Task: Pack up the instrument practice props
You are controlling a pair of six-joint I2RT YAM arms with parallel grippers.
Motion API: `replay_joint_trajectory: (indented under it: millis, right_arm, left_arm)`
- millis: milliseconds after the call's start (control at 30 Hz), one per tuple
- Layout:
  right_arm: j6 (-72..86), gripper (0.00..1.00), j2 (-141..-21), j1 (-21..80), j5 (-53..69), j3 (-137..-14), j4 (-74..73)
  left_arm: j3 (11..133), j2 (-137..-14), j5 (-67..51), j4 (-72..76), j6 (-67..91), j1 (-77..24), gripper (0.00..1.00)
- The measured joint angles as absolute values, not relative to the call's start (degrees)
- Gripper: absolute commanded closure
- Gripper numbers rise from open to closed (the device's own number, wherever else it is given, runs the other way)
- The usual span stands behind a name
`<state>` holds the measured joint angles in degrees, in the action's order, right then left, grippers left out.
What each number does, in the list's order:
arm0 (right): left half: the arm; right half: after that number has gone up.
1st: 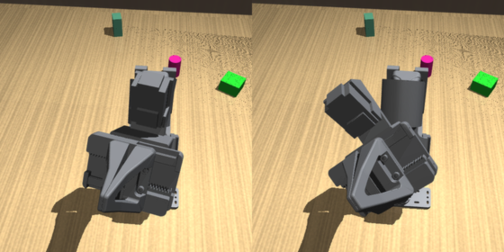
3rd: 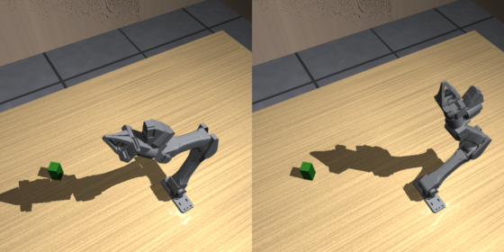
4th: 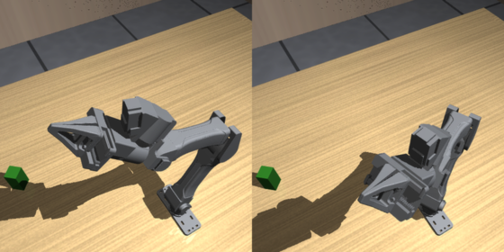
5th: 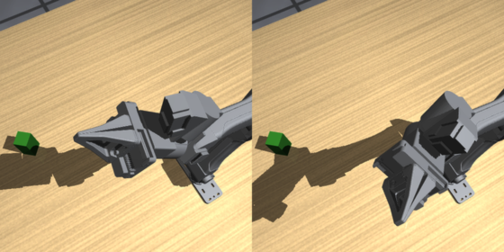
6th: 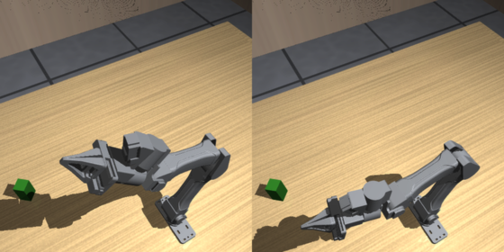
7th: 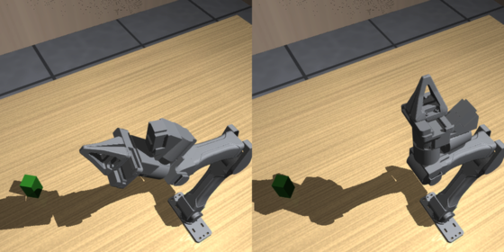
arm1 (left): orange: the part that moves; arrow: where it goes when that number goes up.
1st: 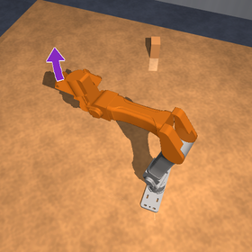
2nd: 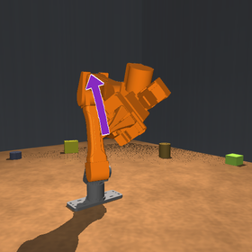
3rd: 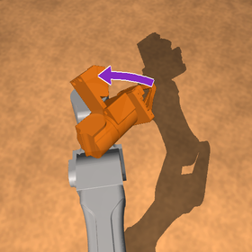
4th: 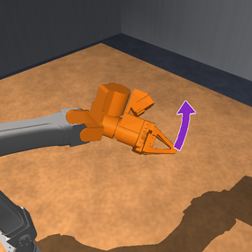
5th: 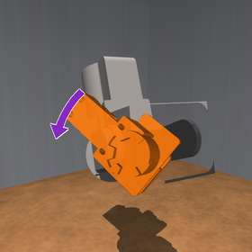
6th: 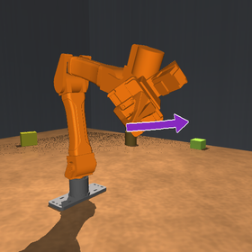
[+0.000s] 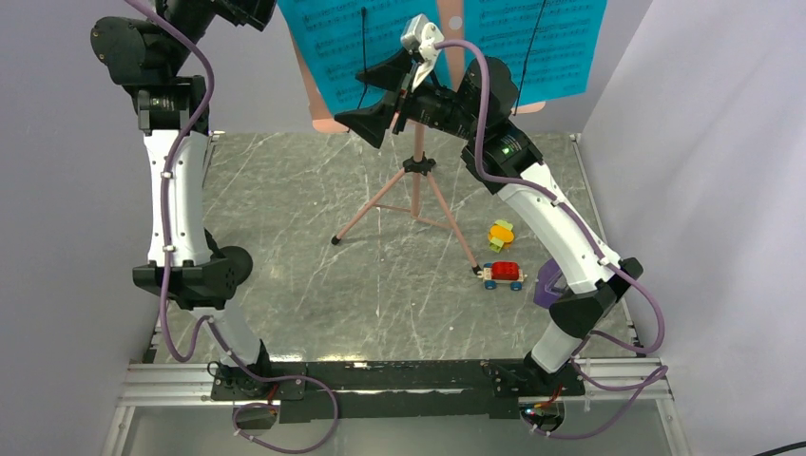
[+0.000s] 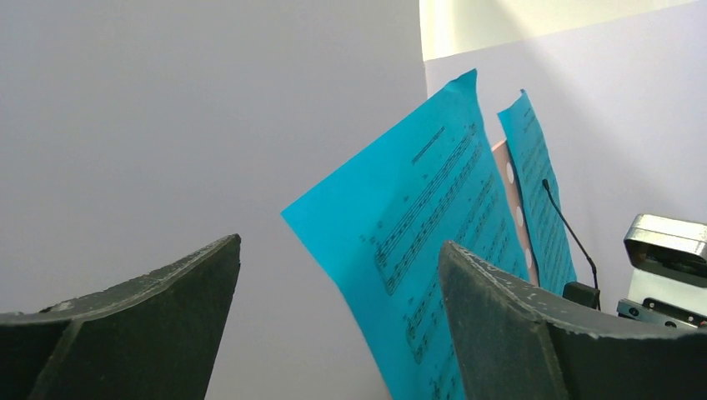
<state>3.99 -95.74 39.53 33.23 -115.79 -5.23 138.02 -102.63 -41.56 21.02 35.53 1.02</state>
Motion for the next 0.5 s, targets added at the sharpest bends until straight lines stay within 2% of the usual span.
replay_joint_trajectory:
  millis: [100,267,433,500]
  right_arm:
    - [2.83,0.10,-95.83,39.53,35.05,-116.07,-5.04]
    - [1.45,0.09,-95.92,39.44,36.32,-116.09,-5.06]
    - [1.02,0.09,-95.94,39.44,36.51,-116.09,-5.08]
    - [0.97,0.09,-96.01,39.44,36.51,-116.09,-5.06]
  left_arm:
    - [138.72,-102.63,-40.95,21.61,34.65,-0.25,0.17]
    - [139.09,-102.37,-40.58,22.13,33.93,-1.69,0.23]
    - [139.26,-102.06,-40.56,22.02,33.54,-1.80,0.38]
    - [139.22,-101.75,-40.47,21.91,33.39,-1.80,0.42]
